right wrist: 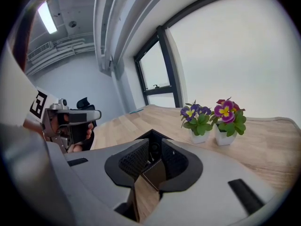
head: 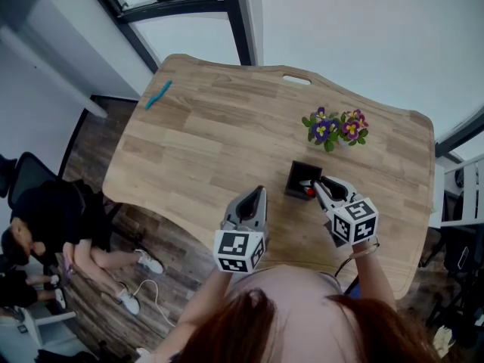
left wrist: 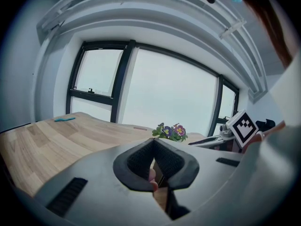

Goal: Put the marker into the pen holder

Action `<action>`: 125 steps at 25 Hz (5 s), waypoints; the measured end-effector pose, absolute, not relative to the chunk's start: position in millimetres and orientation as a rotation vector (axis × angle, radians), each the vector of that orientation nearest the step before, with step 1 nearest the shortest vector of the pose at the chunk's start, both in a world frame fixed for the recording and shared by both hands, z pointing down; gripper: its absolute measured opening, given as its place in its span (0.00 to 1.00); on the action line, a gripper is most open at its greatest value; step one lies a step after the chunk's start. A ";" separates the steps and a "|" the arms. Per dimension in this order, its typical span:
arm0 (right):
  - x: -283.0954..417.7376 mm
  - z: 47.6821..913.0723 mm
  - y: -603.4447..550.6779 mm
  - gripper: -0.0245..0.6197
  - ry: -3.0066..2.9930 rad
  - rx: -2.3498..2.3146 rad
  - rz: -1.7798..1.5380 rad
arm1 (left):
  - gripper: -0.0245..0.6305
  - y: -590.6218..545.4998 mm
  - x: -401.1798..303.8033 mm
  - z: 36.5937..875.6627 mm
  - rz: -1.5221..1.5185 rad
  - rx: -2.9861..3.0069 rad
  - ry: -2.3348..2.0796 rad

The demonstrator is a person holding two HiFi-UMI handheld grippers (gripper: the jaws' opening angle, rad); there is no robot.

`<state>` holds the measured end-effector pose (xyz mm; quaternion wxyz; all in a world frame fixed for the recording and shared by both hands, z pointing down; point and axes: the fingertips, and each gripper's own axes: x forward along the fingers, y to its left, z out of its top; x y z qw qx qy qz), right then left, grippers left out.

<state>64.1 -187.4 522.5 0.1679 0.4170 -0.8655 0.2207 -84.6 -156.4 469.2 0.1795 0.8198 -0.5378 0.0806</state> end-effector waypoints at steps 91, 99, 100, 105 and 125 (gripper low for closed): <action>95.0 358.8 44.5 0.04 -2.323 2.015 -0.036 | 0.04 12.8 -56.7 344.0 0.084 2.755 -1.233; 100.9 355.0 57.0 0.04 -2.337 2.015 -0.031 | 0.04 23.9 -49.9 341.1 0.092 2.759 -1.235; 101.5 354.9 58.2 0.04 -2.338 2.015 -0.031 | 0.04 25.1 -49.3 340.9 0.093 2.759 -1.236; 102.1 355.8 64.1 0.04 -2.344 2.009 -0.029 | 0.04 32.1 -49.2 342.0 0.099 2.754 -1.242; 94.6 366.9 48.2 0.04 -2.345 1.992 0.039 | 0.04 19.9 -55.0 352.5 0.142 2.731 -1.219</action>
